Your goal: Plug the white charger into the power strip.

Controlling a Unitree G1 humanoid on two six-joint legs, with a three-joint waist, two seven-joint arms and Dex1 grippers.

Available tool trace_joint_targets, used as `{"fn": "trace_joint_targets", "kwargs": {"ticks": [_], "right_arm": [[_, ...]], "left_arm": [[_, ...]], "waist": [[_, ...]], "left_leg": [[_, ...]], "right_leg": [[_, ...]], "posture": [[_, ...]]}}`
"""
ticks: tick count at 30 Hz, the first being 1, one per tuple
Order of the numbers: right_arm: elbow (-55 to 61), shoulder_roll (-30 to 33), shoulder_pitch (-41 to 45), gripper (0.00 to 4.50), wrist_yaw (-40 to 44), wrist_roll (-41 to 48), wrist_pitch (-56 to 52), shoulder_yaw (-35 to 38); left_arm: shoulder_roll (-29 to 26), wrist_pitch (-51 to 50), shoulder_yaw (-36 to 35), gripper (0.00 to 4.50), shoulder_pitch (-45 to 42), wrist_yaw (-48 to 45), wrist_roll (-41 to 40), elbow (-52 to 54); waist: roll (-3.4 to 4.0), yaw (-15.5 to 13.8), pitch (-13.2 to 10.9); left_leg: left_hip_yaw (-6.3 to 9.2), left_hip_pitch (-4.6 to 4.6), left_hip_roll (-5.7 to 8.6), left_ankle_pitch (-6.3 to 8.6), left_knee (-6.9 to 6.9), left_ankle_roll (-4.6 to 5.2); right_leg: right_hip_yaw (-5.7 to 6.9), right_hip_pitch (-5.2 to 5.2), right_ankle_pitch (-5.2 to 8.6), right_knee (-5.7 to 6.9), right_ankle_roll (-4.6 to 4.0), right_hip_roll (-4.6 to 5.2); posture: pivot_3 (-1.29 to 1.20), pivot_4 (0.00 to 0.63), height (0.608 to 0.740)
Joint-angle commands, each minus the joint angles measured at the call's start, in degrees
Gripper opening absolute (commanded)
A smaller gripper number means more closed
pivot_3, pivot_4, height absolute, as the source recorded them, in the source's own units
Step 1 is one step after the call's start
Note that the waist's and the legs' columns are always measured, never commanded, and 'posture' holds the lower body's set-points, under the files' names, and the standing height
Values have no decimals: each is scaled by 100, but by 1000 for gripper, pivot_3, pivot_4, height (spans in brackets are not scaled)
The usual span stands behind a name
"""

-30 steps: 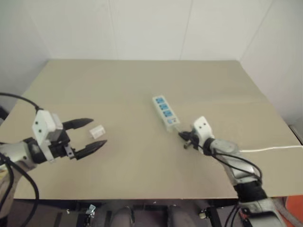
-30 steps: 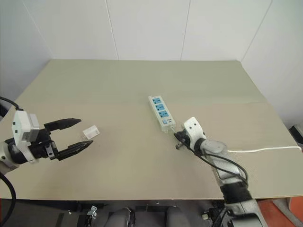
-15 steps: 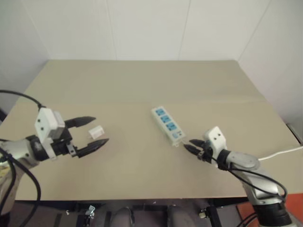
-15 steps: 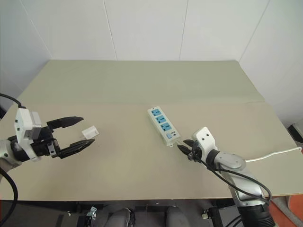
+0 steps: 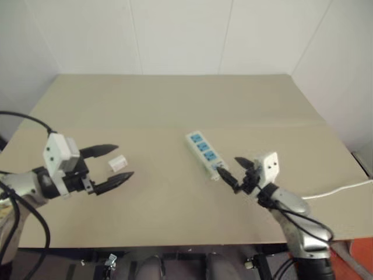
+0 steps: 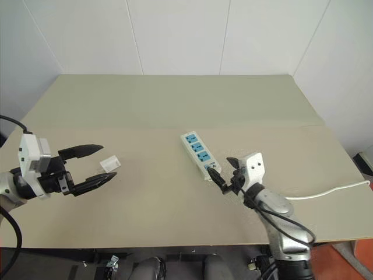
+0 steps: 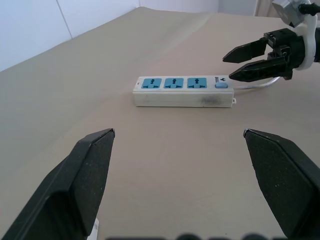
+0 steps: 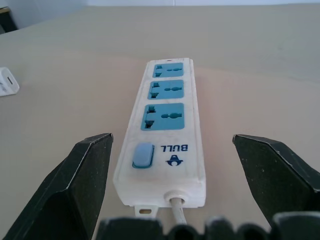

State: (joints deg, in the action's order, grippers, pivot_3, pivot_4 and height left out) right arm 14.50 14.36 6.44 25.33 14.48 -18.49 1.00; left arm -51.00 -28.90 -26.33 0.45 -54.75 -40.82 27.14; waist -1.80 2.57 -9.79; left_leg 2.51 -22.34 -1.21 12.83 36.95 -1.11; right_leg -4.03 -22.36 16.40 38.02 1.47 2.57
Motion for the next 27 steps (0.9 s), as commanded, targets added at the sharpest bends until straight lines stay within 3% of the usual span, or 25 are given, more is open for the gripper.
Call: {"fn": "trace_joint_targets", "kwargs": {"ticks": [1,11,27], "right_arm": [[-334,-186,122,4487,-360,-496,818,-167],[-941,-559,241,4487,-564,-828,1287,-504],[-1020,-839,348,4487,-894,-1011,803,-630]], "left_arm": [[-71,71,-98,4500,-89,-36,-25,32],[-57,52,-81,4500,-106,-20,-47,53],[-63,59,-75,4500,-130,-12,-34,39]], "waist": [[0,0,0],[1,10,0],[2,7,-1]], "left_leg": [[0,0,0,0,0,0],[5,4,-2,0,-1,-1],[15,3,-2,0,-3,-1]], "right_leg": [[0,0,0,0,0,0],[0,1,0,3,-1,-2],[0,0,0,3,-1,-1]], "posture": [[0,150,740],[0,150,740],[0,150,740]]}}
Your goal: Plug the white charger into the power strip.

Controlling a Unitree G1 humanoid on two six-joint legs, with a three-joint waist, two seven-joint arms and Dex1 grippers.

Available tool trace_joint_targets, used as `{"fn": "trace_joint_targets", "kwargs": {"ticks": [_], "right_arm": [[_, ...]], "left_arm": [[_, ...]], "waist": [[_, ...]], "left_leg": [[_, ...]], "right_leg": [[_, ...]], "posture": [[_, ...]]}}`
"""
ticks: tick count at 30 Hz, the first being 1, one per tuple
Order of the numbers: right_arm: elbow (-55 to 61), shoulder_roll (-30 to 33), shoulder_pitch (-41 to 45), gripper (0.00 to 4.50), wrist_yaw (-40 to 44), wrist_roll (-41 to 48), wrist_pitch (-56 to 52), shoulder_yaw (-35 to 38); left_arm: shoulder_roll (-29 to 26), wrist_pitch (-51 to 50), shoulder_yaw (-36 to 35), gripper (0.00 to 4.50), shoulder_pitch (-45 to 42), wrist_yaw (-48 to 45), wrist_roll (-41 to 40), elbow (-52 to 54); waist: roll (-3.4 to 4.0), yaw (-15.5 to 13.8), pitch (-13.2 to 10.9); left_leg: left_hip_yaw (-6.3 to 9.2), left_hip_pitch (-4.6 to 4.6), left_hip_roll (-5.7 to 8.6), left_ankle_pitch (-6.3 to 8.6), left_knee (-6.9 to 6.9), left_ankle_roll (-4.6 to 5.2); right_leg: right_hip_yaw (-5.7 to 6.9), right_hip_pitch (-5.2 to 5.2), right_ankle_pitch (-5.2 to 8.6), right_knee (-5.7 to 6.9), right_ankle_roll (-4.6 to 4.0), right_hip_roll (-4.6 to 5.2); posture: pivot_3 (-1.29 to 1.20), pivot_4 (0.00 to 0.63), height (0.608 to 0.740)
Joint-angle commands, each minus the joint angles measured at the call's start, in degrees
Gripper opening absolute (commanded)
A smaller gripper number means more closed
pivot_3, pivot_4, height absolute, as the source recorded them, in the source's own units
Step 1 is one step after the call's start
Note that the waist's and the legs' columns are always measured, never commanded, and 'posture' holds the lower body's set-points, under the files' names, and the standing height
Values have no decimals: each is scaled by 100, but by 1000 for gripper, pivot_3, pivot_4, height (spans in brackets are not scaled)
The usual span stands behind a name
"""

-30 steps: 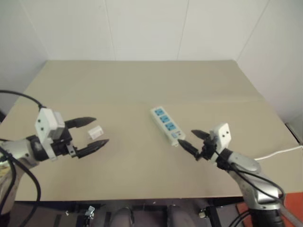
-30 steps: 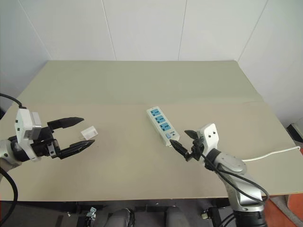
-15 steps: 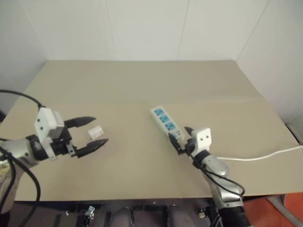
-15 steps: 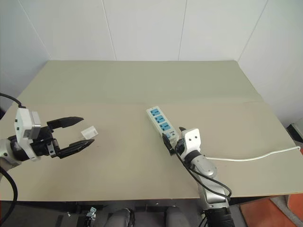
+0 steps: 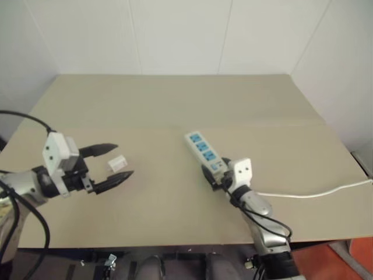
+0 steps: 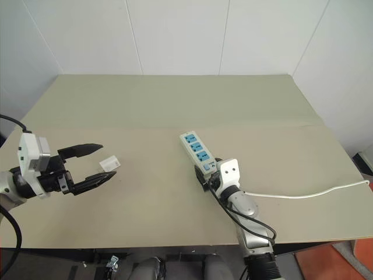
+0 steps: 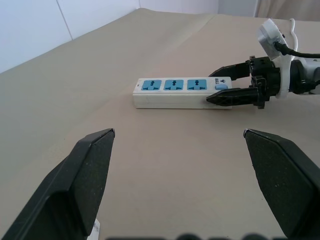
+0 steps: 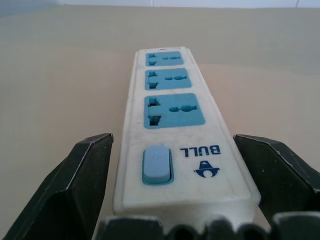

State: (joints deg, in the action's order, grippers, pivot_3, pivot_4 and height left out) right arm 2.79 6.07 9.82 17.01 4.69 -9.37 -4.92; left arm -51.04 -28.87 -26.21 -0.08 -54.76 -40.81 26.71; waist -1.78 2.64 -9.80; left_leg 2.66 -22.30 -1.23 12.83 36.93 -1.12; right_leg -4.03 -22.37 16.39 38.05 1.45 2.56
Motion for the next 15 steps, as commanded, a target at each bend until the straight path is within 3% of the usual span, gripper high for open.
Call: {"fn": "trace_joint_targets", "kwargs": {"ticks": [1,15], "right_arm": [[171,-29,-12,4487,-81,-9,-150,-30],[-466,-234,-6,4487,-130,2,246,-40]], "left_arm": [[-58,56,-90,4500,-76,-10,-35,84],[-71,54,-73,4500,-96,-10,-24,82]], "waist": [[0,-1,0],[-8,23,5]], "left_leg": [[1,-1,1,0,0,0],[3,10,-2,0,-1,0]], "right_leg": [[0,0,0,0,0,1],[-1,7,0,1,0,-1]], "posture": [[0,150,740],[0,150,740]]}}
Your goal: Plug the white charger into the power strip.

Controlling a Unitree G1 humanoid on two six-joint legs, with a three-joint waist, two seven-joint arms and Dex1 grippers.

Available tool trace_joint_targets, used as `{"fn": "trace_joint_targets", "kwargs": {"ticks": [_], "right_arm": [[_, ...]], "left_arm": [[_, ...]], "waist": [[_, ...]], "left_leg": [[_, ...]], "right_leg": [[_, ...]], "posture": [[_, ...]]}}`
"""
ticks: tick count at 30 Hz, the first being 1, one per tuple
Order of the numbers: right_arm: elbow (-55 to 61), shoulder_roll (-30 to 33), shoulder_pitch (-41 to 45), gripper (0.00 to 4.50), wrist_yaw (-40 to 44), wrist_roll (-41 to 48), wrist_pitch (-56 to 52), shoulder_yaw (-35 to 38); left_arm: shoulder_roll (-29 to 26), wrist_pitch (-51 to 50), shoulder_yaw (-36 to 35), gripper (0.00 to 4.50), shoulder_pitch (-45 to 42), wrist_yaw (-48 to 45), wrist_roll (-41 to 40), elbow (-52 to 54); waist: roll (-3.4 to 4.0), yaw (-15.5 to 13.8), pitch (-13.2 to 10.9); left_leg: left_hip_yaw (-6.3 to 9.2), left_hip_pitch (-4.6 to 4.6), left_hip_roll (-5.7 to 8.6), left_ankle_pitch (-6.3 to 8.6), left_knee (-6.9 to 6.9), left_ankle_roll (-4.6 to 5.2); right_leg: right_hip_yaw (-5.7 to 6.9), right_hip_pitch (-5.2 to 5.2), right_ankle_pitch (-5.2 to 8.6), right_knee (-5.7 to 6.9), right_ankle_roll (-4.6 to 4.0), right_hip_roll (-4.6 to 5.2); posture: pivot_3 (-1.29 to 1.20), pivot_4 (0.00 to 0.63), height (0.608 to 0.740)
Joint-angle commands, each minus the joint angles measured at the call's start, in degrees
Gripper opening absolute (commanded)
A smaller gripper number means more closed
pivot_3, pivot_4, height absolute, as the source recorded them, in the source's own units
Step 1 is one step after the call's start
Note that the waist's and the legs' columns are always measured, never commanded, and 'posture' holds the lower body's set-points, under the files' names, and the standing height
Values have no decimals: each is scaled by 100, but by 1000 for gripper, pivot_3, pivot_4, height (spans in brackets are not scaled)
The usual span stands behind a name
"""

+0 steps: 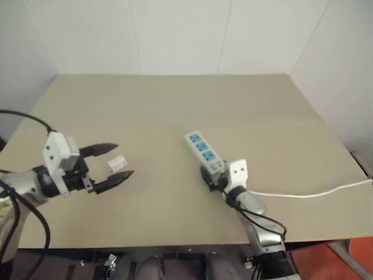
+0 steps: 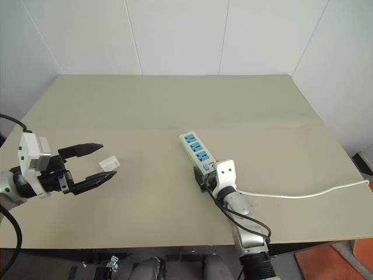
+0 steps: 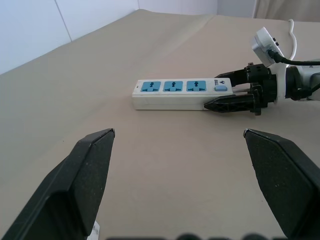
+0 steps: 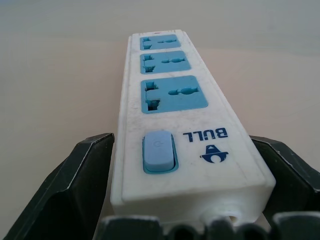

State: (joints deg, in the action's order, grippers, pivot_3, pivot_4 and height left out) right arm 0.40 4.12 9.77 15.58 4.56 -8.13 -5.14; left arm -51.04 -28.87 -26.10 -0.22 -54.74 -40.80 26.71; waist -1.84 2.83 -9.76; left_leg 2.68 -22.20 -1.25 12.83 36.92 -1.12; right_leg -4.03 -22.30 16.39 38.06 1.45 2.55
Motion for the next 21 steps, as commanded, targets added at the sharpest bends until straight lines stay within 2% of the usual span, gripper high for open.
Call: {"fn": "trace_joint_targets", "kwargs": {"ticks": [1,5,14,18,21], "right_arm": [[-307,-43,6,4318,47,13,197,-30],[-628,-70,49,3434,89,-12,466,-40],[-1331,98,506,3433,309,27,1251,102],[-1391,466,960,3433,1047,424,1590,282],[-1251,862,1125,3433,1987,886,1479,329]], "left_arm": [[-74,51,-85,4500,-84,-11,-25,83],[-100,43,-112,4500,-86,-15,-27,75],[-156,35,-159,4500,-108,-8,-41,61],[-226,50,-142,4500,-176,-77,-21,-6],[-328,84,-152,4500,-282,-174,9,-136]], "waist": [[-4,9,3],[-15,44,9],[-34,120,21],[-22,109,10],[-4,83,-3]], "left_leg": [[0,4,-1,0,0,0],[-2,14,-5,0,0,0],[-3,28,-15,-6,0,-9],[-17,22,-13,-15,0,-20],[-19,4,-11,-15,0,-20]], "right_leg": [[-1,3,0,1,0,-1],[-1,9,-2,2,-3,-5],[-2,17,-13,3,-17,-11],[-1,12,-19,4,-21,-14],[4,0,-16,2,-18,-14]], "posture": [[0,150,740],[0,150,740],[0,150,740],[0,150,740],[0,150,740]]}}
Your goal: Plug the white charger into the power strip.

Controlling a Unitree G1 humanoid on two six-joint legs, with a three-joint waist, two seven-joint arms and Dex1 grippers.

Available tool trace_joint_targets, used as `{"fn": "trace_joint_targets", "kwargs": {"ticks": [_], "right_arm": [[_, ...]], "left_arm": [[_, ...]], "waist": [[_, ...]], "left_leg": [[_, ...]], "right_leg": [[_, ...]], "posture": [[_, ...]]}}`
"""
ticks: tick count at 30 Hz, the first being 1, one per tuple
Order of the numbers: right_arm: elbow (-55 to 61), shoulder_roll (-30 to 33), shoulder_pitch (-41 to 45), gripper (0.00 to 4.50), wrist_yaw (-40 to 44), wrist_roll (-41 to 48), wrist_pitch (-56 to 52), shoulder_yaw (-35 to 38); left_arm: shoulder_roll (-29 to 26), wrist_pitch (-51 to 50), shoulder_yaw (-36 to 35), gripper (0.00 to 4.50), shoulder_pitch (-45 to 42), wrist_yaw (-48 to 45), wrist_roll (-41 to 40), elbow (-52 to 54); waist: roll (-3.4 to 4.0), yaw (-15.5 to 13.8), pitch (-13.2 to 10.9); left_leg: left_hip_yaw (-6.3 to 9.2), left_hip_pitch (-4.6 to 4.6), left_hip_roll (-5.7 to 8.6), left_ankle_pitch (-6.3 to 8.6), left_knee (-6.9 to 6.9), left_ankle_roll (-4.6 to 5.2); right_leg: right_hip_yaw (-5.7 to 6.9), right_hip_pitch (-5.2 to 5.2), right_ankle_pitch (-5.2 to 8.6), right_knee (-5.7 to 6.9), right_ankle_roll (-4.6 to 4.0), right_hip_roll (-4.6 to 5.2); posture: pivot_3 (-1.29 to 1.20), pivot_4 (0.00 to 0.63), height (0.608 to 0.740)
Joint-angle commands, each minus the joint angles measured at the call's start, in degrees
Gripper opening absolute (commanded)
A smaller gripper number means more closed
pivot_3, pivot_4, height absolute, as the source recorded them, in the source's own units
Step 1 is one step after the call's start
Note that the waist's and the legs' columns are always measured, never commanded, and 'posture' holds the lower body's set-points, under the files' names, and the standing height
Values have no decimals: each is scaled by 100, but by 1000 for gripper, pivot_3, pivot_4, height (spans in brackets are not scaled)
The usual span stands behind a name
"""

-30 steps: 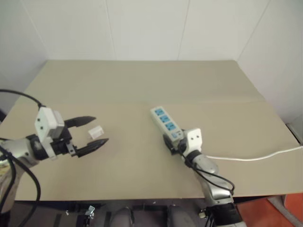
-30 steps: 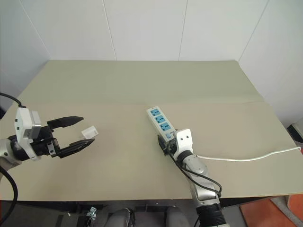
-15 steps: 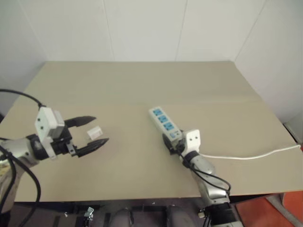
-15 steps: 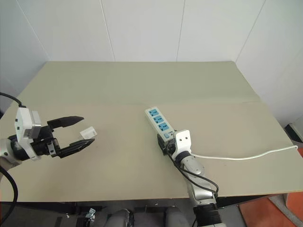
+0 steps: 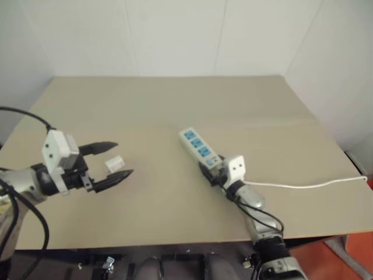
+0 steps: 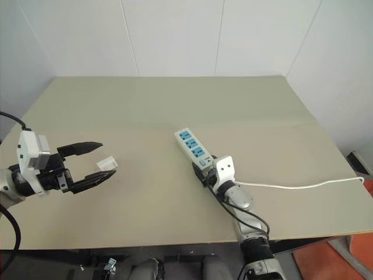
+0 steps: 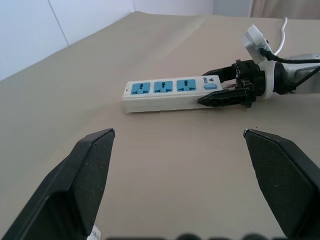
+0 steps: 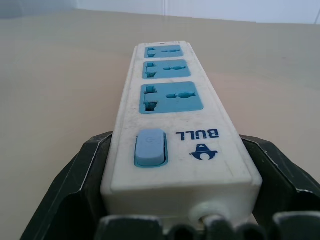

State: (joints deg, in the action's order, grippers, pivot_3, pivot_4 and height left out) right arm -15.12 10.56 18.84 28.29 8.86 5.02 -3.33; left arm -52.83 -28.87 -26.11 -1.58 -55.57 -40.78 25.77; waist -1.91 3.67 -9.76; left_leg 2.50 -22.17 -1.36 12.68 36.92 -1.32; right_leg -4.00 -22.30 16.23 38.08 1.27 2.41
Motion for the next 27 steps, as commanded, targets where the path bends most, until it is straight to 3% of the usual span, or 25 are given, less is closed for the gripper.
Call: {"fn": "trace_joint_targets", "kwargs": {"ticks": [1,13,22,27], "right_arm": [[363,368,247,3433,1062,618,78,129],[501,1292,508,3433,4178,1358,-154,-438],[-731,1154,881,3433,4936,906,249,-794],[-1328,967,1008,3433,5009,730,494,-797]], "left_arm": [[-191,107,-152,4500,-180,-133,33,-100],[-452,388,-252,4500,-349,-595,246,-676],[-534,564,6,4500,-662,-909,351,-1039],[-683,149,227,4500,-1336,-1195,62,-1614]], "waist": [[3,-1,-2],[9,14,-7],[9,-4,-8],[8,15,-8]], "left_leg": [[0,-7,0,0,-2,0],[-4,-13,-3,3,-15,0],[-4,-14,-2,3,-14,0],[-3,-11,-2,3,-13,-1]], "right_leg": [[0,-6,2,-1,1,0],[2,-17,7,-4,6,2],[5,-17,7,-4,6,2],[6,-16,7,1,6,0]], "posture": [[0,150,740],[0,150,740],[0,150,740],[0,150,740]]}}
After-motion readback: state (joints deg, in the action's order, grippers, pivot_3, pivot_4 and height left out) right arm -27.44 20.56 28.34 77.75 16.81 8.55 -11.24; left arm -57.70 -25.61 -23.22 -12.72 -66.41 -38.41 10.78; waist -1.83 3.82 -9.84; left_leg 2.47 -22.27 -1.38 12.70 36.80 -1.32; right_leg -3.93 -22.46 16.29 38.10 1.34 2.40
